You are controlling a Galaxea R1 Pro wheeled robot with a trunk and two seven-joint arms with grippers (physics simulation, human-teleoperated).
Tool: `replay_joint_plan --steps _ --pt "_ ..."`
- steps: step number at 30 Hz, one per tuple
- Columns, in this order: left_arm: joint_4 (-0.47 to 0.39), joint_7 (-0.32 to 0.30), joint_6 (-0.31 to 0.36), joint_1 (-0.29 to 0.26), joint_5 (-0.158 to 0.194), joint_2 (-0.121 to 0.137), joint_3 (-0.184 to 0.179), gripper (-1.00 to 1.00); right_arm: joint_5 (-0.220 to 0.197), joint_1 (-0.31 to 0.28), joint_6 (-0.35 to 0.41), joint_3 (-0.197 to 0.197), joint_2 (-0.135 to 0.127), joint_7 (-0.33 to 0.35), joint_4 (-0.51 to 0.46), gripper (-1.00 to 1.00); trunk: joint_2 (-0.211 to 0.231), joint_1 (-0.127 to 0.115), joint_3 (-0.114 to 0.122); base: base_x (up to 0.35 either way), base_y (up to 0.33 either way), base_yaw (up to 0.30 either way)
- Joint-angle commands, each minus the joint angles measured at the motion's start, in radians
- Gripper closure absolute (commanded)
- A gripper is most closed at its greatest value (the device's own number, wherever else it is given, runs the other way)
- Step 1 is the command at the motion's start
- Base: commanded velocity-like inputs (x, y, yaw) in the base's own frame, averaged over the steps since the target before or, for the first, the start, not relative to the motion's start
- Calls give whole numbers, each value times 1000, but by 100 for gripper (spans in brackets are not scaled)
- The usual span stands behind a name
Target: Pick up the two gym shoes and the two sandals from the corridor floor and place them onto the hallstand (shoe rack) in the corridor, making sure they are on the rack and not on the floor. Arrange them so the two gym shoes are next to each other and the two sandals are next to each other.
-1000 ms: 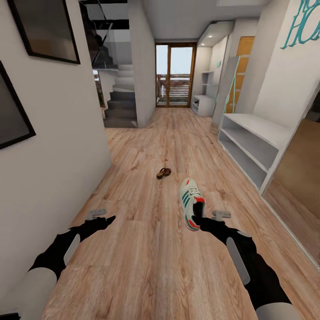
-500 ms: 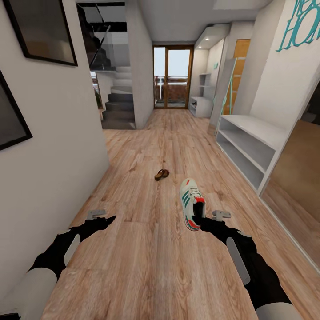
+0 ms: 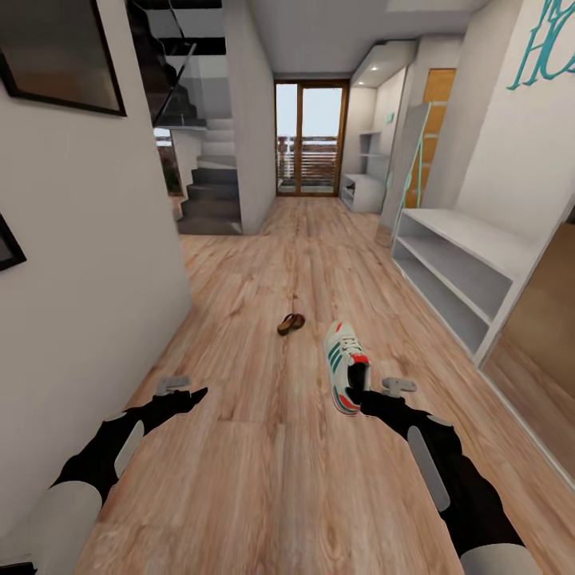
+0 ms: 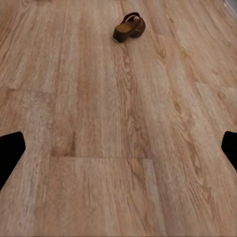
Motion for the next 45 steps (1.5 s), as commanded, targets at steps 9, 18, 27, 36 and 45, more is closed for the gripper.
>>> replay_joint_plan --steps 9,18,27,36,45 --pt "-1 -4 10 -1 10 0 2 -100 -2 0 5 3 1 -211 4 100 0 0 -1 342 0 0" --pt "-1 -4 10 -1 10 0 3 -100 -5 0 5 5 -1 -286 -1 100 0 0 -1 342 0 0" --pt "-1 -4 10 -1 10 0 1 -100 -5 0 5 8 -1 -289 -1 100 0 0 3 342 0 -29" --pt "-1 -4 10 0 10 -1 0 -100 -7 0 5 8 -1 -288 -3 100 0 0 11 342 0 -67" --pt "-1 -4 10 0 10 -2 0 -100 -7 0 6 8 -1 -288 -3 100 0 0 12 342 8 -8"
